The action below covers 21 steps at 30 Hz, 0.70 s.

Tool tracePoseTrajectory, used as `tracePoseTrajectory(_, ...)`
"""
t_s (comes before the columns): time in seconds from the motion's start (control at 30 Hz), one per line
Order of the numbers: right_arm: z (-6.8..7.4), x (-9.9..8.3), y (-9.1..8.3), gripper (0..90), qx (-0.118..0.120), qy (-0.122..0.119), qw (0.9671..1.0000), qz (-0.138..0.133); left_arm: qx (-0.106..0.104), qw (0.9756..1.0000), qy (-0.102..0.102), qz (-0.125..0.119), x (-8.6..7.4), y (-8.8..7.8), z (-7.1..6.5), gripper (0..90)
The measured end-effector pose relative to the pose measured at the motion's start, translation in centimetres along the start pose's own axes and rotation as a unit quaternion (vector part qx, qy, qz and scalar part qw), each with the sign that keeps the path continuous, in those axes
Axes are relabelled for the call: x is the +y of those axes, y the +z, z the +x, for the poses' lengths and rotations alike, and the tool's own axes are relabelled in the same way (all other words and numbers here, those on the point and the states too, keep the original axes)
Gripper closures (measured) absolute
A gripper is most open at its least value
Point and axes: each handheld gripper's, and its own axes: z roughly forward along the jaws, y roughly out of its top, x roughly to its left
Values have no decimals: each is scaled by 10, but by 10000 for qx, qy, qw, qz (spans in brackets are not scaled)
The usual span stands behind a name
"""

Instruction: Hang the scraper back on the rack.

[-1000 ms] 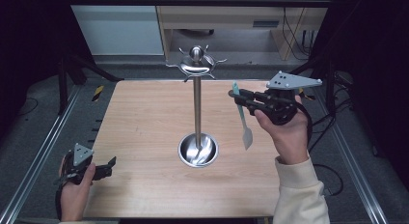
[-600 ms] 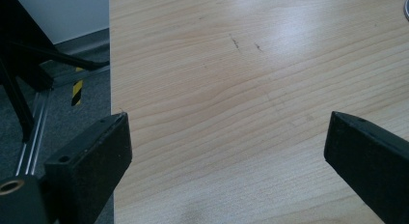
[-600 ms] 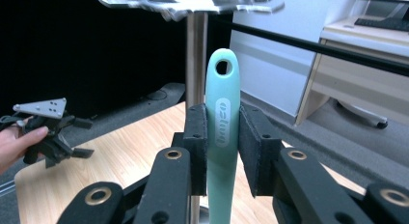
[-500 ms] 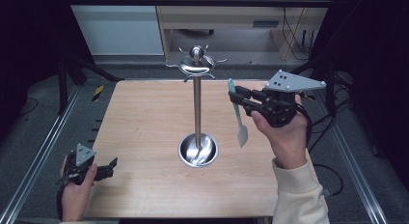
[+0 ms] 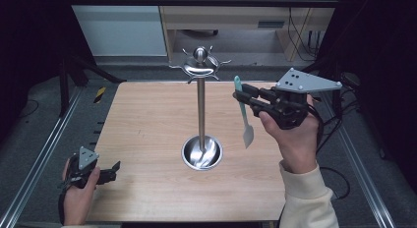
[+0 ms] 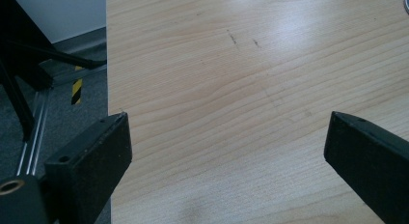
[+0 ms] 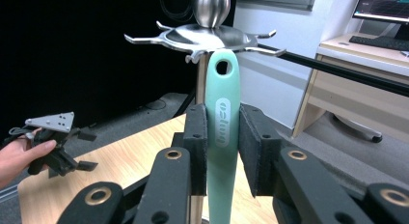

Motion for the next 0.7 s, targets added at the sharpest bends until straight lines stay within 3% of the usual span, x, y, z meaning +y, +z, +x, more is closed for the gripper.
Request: tracePoseTrajectory(0.7, 13, 6, 18, 741, 50, -38, 10000, 73, -28, 10000, 70, 31, 0, 0, -2, 26)
